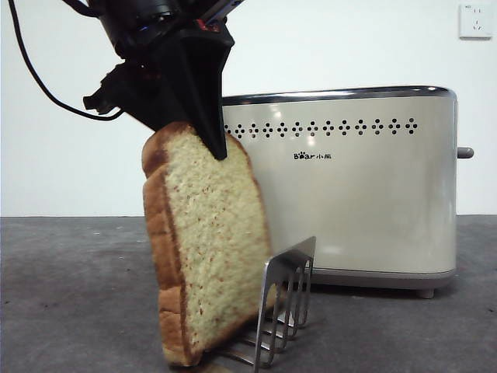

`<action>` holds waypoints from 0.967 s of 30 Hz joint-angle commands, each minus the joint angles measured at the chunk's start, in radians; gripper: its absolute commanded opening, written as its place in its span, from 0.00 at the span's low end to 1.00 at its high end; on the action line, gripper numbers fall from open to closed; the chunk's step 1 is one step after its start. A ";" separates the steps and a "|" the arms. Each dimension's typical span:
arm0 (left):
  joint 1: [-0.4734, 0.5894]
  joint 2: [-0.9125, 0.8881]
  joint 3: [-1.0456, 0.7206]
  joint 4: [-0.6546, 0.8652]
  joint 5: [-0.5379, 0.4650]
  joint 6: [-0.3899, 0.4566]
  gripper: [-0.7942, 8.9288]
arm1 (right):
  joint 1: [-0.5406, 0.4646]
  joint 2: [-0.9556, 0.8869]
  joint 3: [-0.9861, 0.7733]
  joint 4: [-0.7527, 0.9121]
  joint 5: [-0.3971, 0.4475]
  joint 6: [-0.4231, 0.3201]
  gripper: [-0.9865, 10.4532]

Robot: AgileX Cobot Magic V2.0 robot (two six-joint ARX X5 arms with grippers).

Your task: Pick up a slice of bread from the rack,put the bread on the toaster,press the button

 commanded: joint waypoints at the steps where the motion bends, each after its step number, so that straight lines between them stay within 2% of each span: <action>1: -0.008 -0.002 0.001 -0.009 -0.003 0.017 0.08 | 0.001 0.000 0.003 0.004 0.000 -0.005 0.09; 29: -0.016 -0.030 0.048 -0.038 -0.003 0.031 0.08 | 0.001 0.000 0.003 -0.047 0.000 -0.005 0.09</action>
